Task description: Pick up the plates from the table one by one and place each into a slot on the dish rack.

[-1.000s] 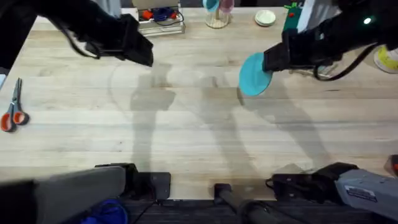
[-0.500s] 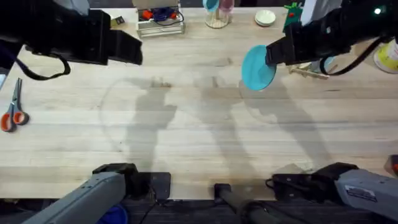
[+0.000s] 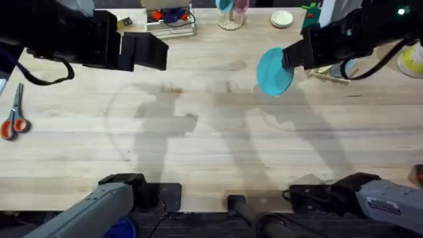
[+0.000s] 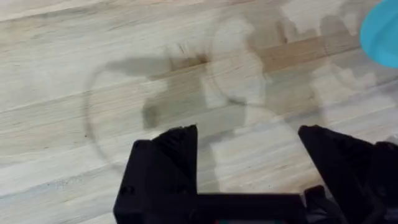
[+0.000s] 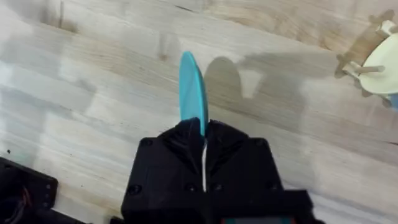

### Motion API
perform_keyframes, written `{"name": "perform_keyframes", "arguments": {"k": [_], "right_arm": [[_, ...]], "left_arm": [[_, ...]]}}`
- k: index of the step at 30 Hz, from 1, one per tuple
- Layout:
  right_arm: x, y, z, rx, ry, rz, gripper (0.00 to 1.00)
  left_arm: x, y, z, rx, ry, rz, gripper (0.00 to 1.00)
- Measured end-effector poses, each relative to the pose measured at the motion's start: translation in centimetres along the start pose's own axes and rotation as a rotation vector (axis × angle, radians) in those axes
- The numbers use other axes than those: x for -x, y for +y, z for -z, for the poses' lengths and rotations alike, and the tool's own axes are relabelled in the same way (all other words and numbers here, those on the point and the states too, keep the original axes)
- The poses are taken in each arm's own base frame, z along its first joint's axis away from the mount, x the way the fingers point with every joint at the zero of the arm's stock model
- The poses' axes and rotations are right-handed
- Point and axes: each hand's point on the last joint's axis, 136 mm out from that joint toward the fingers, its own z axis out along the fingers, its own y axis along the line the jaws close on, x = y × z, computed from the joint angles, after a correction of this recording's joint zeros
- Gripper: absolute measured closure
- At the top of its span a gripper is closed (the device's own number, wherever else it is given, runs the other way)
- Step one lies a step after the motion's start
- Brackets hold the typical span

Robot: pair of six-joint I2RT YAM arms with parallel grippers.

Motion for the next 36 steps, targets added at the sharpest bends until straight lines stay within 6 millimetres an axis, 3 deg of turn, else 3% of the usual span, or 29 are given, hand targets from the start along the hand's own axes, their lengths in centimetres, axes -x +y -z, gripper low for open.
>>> {"name": "perform_keyframes", "arguments": {"k": [7, 13, 20, 27, 36], "right_arm": [[0.3, -0.4, 0.9, -0.029, -0.005, -0.003, 0.971], [0.8, -2.4, 3.8, -0.160, -0.015, -0.021, 0.971], [1.3, -4.8, 7.3, -0.257, -0.056, -0.190, 0.971], [-0.3, -7.5, 9.6, -0.326, -0.023, -0.350, 0.971], [-2.0, -10.2, 10.4, -0.383, 0.024, -0.441, 0.971]], "left_arm": [[0.0, 0.0, 0.0, 0.000, 0.000, 0.000, 0.006], [0.0, 0.0, 0.0, 0.000, 0.000, 0.000, 0.006], [0.0, 0.0, 0.0, 0.000, 0.000, 0.000, 0.006], [0.0, 0.0, 0.0, 0.000, 0.000, 0.000, 0.006], [0.0, 0.0, 0.0, 0.000, 0.000, 0.001, 0.007]]}}
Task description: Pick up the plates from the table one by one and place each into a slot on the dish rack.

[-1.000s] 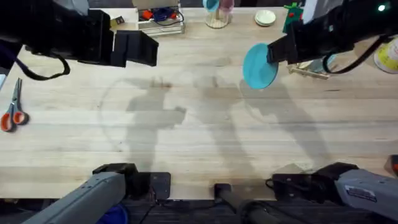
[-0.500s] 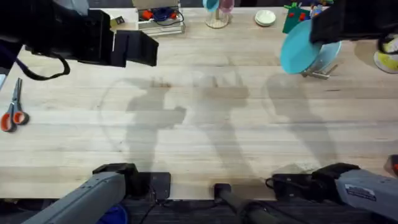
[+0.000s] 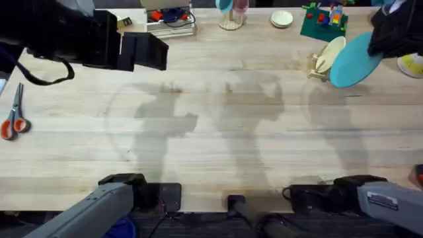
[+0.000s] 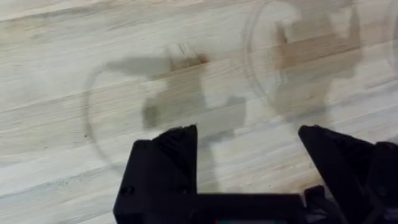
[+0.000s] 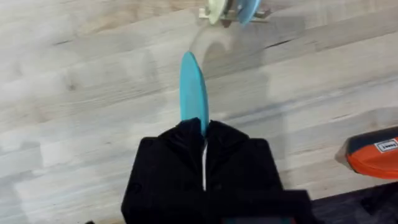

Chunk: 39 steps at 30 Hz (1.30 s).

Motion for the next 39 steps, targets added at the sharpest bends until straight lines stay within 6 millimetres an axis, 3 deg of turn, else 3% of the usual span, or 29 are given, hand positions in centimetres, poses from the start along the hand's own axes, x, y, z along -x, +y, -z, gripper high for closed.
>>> {"name": "perform_keyframes", "arguments": {"k": [6, 13, 20, 25, 39], "right_arm": [[0.0, -2.9, -0.3, -0.049, 0.023, -0.052, 0.971], [0.2, -4.8, -0.4, -0.080, 0.027, -0.073, 0.971], [0.3, -5.1, -0.5, -0.084, 0.033, -0.020, 0.971], [0.8, -5.8, -1.7, -0.101, 0.070, -0.022, 0.971], [4.6, -6.3, -3.9, -0.106, -0.009, -0.037, 0.971]], "left_arm": [[0.0, 0.0, 0.0, 0.000, 0.000, 0.000, 0.006], [0.0, 0.0, 0.0, 0.000, 0.000, 0.000, 0.006], [0.0, 0.0, 0.0, 0.000, 0.000, 0.000, 0.006], [0.0, 0.0, 0.0, 0.000, 0.000, 0.000, 0.006], [0.0, 0.0, 0.0, 0.000, 0.000, 0.000, 0.006]]}}
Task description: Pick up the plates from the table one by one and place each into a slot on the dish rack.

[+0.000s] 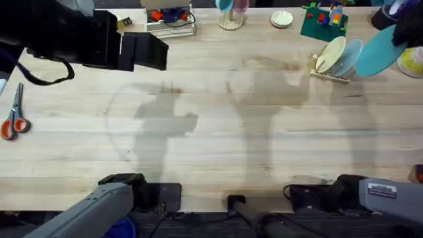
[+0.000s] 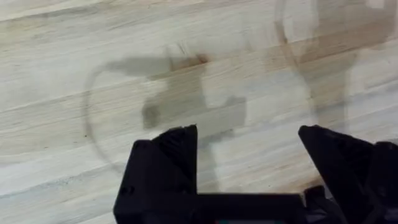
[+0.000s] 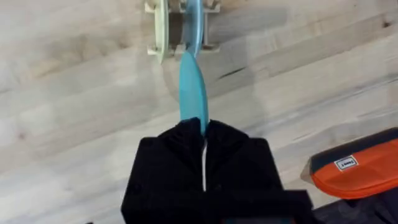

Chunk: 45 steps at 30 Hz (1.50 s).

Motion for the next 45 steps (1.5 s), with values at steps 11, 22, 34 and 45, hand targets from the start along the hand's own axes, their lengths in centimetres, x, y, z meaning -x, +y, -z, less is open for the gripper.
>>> {"name": "perform_keyframes", "arguments": {"k": [11, 22, 34, 45], "right_arm": [[1.3, -1.0, -0.1, -0.009, -0.050, -0.037, 0.971], [2.7, -0.5, -2.4, -0.011, -0.034, -0.031, 0.972], [3.9, -0.2, -3.9, -0.011, -0.039, -0.024, 0.971], [5.4, 0.1, -4.8, -0.007, -0.075, -0.030, 0.971]], "left_arm": [[0.0, 0.0, 0.0, 0.000, 0.000, 0.000, 0.006], [0.0, 0.0, 0.0, 0.000, 0.000, 0.000, 0.006], [0.0, 0.0, 0.0, 0.000, 0.000, 0.000, 0.006], [0.0, 0.0, 0.0, 0.000, 0.000, 0.000, 0.008]]}}
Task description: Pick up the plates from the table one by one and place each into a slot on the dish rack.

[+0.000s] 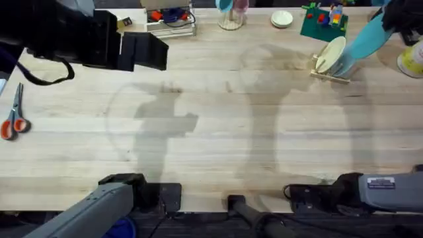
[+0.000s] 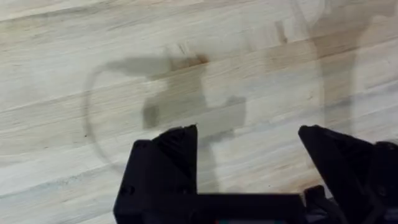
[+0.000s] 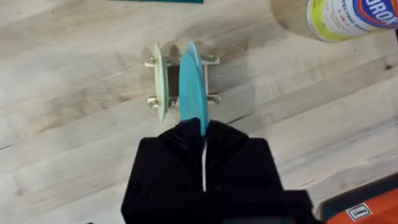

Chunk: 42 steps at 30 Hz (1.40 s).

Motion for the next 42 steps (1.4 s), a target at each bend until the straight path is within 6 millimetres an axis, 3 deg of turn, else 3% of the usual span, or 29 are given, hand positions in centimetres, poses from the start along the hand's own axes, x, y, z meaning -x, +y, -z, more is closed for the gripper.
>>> {"name": "perform_keyframes", "arguments": {"k": [30, 42], "right_arm": [[0.2, 0.0, 0.0, 0.001, -0.009, -0.002, 0.971], [-0.2, 0.6, -3.5, -0.008, 0.074, 0.012, 0.971]], "left_arm": [[-0.4, -0.1, 0.0, -0.003, 0.017, 0.005, 0.007], [-0.5, -0.1, 0.0, -0.004, 0.021, 0.007, 0.007]]}}
